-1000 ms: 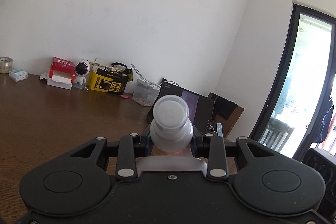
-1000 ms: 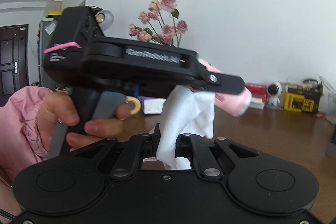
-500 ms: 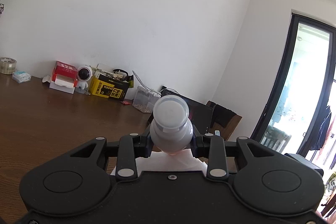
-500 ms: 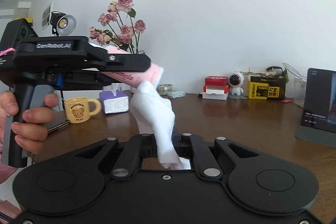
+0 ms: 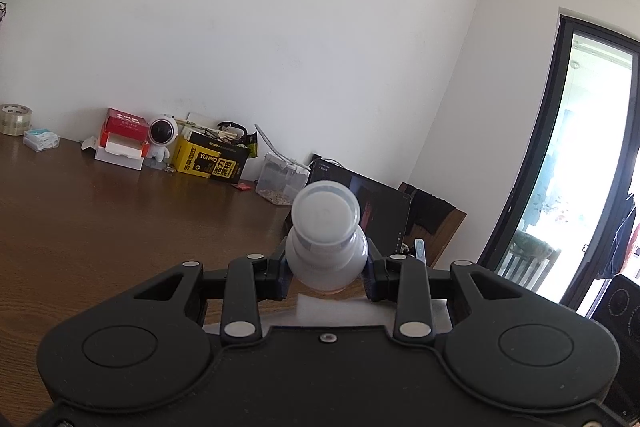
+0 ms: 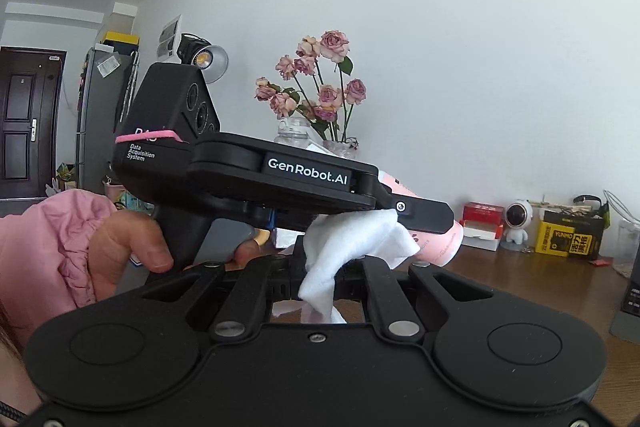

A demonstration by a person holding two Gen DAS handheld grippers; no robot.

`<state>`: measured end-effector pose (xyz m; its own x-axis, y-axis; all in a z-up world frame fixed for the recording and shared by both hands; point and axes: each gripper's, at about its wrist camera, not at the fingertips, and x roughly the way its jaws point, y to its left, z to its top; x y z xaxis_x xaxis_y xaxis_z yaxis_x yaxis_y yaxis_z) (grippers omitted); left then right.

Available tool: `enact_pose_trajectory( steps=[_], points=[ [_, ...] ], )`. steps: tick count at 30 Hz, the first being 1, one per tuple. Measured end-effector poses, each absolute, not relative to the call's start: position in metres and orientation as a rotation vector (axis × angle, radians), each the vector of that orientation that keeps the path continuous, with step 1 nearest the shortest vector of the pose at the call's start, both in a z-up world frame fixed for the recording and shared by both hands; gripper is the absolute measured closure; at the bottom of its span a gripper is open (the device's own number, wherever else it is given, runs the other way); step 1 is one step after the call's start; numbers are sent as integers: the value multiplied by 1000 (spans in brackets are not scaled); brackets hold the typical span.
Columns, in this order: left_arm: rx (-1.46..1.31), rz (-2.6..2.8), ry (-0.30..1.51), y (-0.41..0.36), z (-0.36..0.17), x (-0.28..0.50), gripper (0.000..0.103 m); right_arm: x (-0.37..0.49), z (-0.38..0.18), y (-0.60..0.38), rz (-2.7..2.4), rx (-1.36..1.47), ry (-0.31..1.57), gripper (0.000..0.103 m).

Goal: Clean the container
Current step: 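Rotate the bottle with the left gripper while the right gripper wipes its base with the tissue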

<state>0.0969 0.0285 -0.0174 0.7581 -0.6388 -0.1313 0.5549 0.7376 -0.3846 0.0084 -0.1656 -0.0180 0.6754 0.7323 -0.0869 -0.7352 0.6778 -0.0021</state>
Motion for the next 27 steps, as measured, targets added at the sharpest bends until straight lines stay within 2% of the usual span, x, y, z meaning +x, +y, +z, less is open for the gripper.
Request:
enact_pose_trajectory(
  steps=[14,21,27],
  points=[
    [-335,-663,265,30,-19,90,70,45,-38,-198,679,116,222,96],
    [-353,-654,289,24,-22,95,70,18,-25,-165,827,72,137,96],
    [-356,-664,277,26,-21,90,70,21,-25,-173,776,81,125,96]
  ],
)
